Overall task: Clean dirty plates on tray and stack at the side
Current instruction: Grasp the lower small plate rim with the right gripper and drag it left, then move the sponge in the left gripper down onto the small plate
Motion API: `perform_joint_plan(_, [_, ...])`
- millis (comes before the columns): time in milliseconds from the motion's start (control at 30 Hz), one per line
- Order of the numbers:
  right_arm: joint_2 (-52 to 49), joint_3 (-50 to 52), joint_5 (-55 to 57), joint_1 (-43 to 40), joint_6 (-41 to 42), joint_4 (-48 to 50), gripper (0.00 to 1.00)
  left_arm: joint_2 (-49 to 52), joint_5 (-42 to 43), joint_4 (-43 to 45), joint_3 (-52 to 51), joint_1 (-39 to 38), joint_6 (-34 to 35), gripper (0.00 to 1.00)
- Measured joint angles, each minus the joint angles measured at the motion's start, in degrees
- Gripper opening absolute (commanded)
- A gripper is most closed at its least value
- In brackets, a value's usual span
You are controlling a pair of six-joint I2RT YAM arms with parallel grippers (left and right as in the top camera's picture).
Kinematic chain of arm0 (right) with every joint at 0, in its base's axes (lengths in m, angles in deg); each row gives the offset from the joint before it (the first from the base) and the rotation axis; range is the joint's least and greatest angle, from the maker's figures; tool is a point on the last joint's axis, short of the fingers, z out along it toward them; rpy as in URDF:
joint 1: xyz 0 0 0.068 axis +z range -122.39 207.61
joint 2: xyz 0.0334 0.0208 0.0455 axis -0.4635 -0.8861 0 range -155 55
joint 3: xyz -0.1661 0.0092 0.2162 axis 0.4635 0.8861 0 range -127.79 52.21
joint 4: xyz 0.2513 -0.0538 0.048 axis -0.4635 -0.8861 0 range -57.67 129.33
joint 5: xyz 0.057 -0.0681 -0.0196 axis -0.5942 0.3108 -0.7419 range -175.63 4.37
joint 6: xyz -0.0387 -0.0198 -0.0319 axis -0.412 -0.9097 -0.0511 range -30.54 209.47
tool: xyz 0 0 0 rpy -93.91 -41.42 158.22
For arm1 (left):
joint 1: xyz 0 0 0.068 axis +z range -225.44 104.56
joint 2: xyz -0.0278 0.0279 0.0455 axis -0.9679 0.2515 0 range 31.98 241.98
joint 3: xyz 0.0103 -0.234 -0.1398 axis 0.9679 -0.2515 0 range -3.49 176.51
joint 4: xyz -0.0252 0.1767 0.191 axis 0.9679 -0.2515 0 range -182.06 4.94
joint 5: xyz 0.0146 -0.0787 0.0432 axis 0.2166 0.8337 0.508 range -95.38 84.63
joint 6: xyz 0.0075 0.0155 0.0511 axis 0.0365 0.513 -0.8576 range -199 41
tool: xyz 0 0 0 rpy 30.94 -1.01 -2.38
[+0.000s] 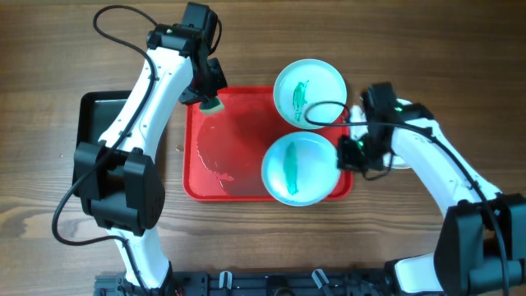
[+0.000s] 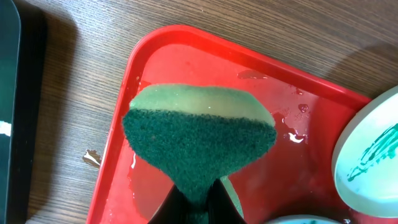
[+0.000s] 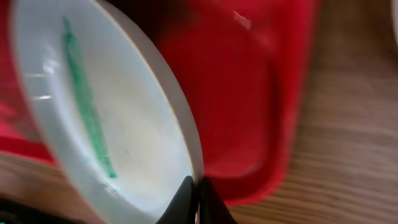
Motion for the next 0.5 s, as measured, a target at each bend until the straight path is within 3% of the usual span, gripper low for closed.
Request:
perform_joint_plan(233, [-0.5, -3.3, 4.8, 14.5, 13.7, 14.6, 0.04, 0.0, 0.0, 0.0, 0.0, 0.0, 0.0, 0.05])
perform_joint_plan(400, [-6.1, -3.6, 7.6, 19.3, 17.5, 22.5, 0.04, 0.0, 0.0, 0.0, 0.0, 0.0, 0.0, 0.05])
perform_joint_plan(500, [-9.6, -3.6, 8.0, 19.7, 18.3, 24.0, 0.18, 0.0, 0.0, 0.0, 0.0, 0.0, 0.0, 0.04])
